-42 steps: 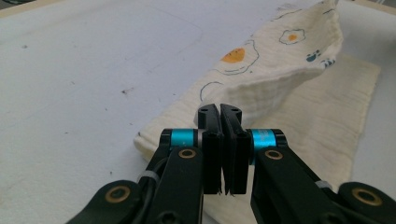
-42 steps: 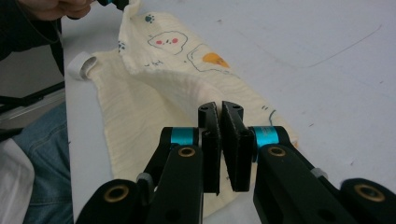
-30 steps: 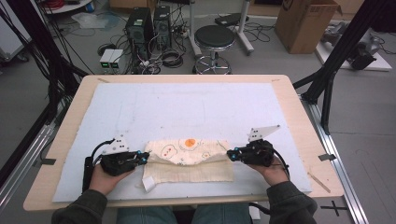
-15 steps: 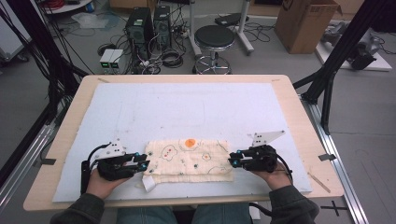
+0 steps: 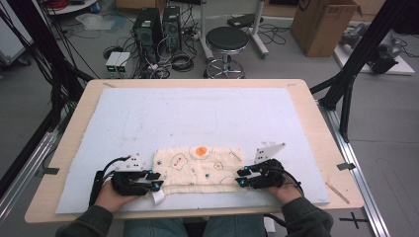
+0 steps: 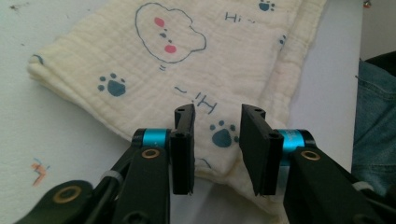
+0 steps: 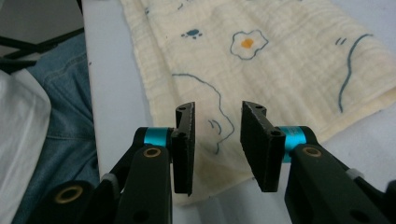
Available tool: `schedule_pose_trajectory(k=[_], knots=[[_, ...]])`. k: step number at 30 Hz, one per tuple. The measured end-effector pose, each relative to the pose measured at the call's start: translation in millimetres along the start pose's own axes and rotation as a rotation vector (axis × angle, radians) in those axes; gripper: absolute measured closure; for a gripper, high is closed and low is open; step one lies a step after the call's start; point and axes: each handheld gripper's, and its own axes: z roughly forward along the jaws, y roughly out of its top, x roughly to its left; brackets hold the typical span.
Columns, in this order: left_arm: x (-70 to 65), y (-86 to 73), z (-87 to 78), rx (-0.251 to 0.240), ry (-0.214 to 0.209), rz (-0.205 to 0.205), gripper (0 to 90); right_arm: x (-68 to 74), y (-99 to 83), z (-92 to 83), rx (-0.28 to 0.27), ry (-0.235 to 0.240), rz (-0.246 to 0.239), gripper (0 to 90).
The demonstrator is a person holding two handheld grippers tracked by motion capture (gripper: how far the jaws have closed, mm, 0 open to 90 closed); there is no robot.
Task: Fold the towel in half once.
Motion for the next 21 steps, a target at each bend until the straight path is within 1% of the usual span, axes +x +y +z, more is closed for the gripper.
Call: schedule_pose_trajectory(k=[3, 5, 7, 9, 11, 15, 21], knots=[[0.3, -0.9, 0.4, 0.007, -0.014, 0.003, 58.8, -0.6, -1.8, 1.9, 0.023, -0.009, -0.016, 65.1], [-0.1, -1.0, 0.6, 0.005, -0.005, 0.007, 59.2, 0.1, -2.5, 3.0, 0.035, -0.008, -0.011, 66.9], [-0.1, -1.0, 0.3, 0.006, 0.007, 0.007, 62.1, -0.9, -1.8, 3.4, 0.036, -0.012, -0.016, 71.8], [0.6, -1.0, 0.0, 0.006, 0.025, 0.007, 68.5, -1.2, -1.3, 3.8, 0.038, -0.011, -0.005, 75.3], [1.2, -0.9, -0.2, 0.004, 0.031, -0.002, 73.1, -1.3, -0.9, 3.1, 0.038, -0.015, -0.005, 78.8], [0.7, 0.5, -1.5, 0.000, 0.047, 0.018, 82.5, -0.6, -0.4, 1.4, 0.033, -0.017, -0.005, 82.7], [-0.2, 2.2, -4.9, -0.028, 0.057, 0.018, 86.3, -0.1, 1.3, -2.0, 0.006, -0.019, -0.008, 84.7]])
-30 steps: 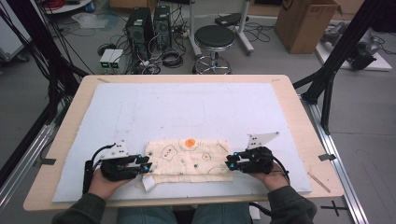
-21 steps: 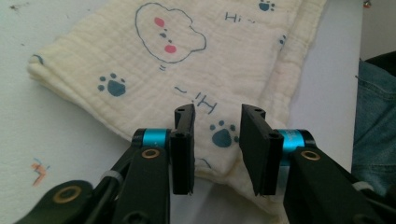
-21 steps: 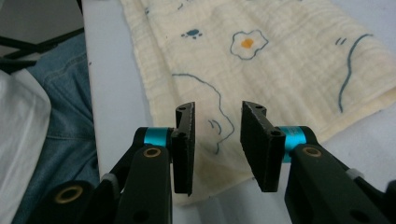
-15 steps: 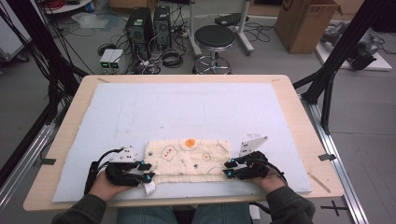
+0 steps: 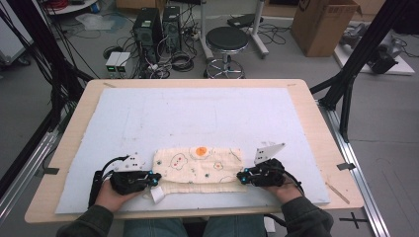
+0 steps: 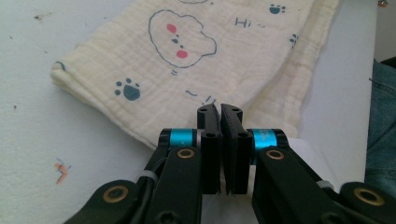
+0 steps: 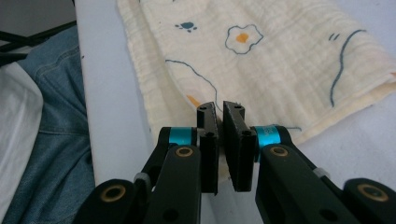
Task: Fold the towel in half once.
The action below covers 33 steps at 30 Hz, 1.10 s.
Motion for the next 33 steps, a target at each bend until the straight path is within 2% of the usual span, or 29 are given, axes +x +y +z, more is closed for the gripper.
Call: schedule_pose_trajectory(k=[10, 18, 24, 28, 30, 32, 33], knots=[[-1.4, 4.0, -6.8, -0.055, 0.020, 0.003, 87.1, 2.3, 3.3, -9.0, -0.052, -0.017, 0.002, 84.8], [-8.1, 8.3, -12.4, -0.095, -0.001, 0.020, 87.6, 6.5, 3.7, -18.1, -0.095, -0.022, -0.002, 84.9], [-14.4, 5.3, -14.3, -0.061, -0.021, 0.054, 87.6, 13.0, -0.8, -22.6, -0.098, -0.020, 0.000, 84.8], [-18.6, 1.9, -13.6, -0.035, -0.033, 0.070, 87.5, 16.1, -6.9, -21.2, -0.072, -0.012, 0.010, 84.8], [-19.6, 0.5, -12.4, -0.016, -0.053, 0.077, 87.2, 16.8, -9.2, -17.9, -0.052, -0.002, 0.011, 83.7], [-19.9, 0.2, -12.4, -0.028, -0.077, 0.067, 80.0, 16.9, -9.8, -14.6, -0.036, 0.021, 0.012, 74.5], [-19.4, 1.0, -13.7, -0.038, -0.086, 0.063, 75.7, 16.9, -9.2, -14.5, -0.039, 0.030, 0.008, 73.1]])
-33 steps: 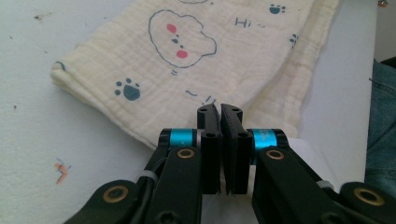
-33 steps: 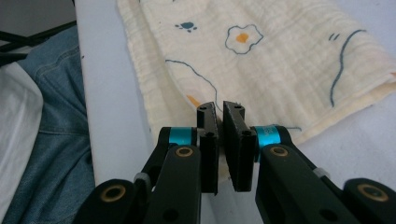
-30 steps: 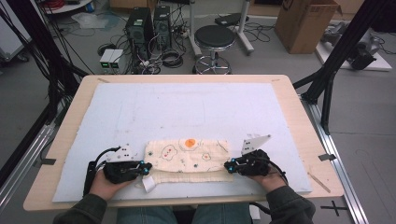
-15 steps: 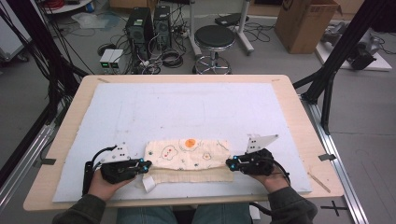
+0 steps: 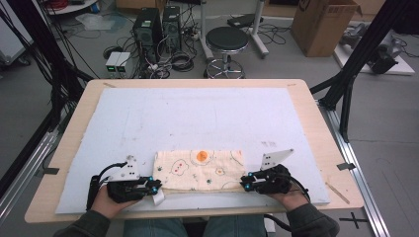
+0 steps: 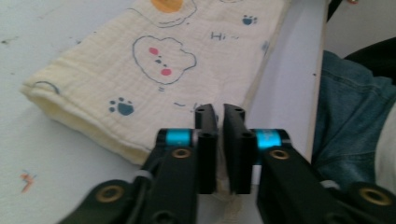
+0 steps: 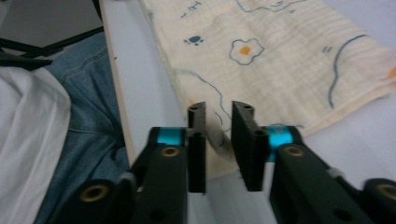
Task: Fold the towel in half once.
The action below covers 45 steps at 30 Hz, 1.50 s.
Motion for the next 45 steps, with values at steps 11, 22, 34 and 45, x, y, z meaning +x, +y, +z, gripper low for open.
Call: schedule_pose_trajectory(k=[11, 22, 34, 45], knots=[[5.3, 9.0, 11.1, -0.013, -0.001, -0.019, 82.8, -6.4, 12.1, 6.8, -0.054, 0.024, -0.001, 71.1], [5.3, -1.0, 20.8, 0.107, 0.009, 0.009, 81.6, -8.8, 3.4, 22.9, 0.057, 0.018, -0.032, 70.4], [4.5, -5.6, 17.5, 0.102, 0.024, 0.007, 77.0, -4.9, -6.6, 14.9, 0.056, 0.001, -0.037, 68.0], [12.2, -2.6, 9.3, 0.043, 0.028, -0.032, 67.2, -6.8, -0.1, 14.0, -0.019, 0.023, -0.034, 57.9]])
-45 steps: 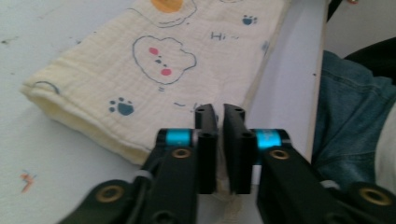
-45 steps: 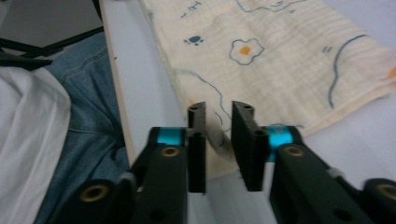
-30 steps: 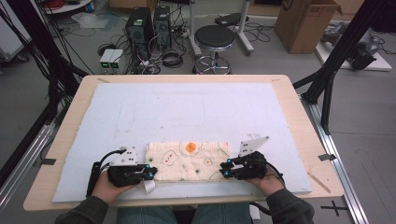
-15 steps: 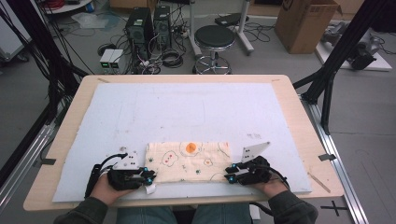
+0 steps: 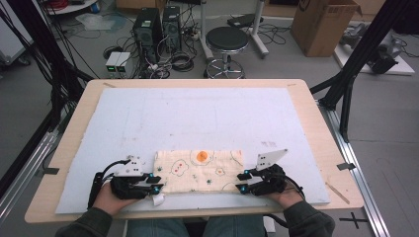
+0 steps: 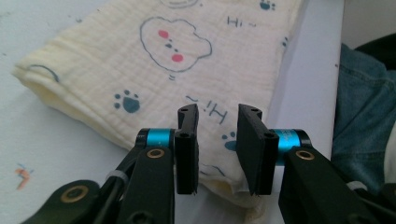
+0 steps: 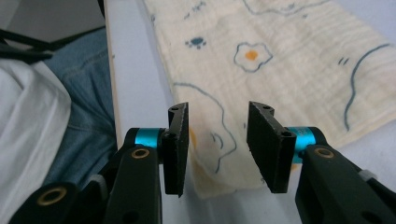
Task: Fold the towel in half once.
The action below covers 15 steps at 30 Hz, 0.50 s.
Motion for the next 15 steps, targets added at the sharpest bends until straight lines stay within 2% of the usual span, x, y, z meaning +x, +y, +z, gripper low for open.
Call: schedule_pose_trajectory(k=[5, 9, 15], knots=[[2.4, 1.2, -3.9, -0.040, 0.011, -0.016, 66.0, -1.0, 2.2, -2.2, -0.031, 0.001, 0.024, 55.6], [3.0, 2.1, -4.7, -0.042, 0.011, -0.012, 65.4, -3.3, 3.3, -3.1, -0.056, -0.013, 0.043, 54.5], [3.8, 3.5, -5.7, -0.057, 0.014, -0.031, 62.3, -4.7, 4.7, -4.0, -0.075, -0.023, 0.057, 51.1]])
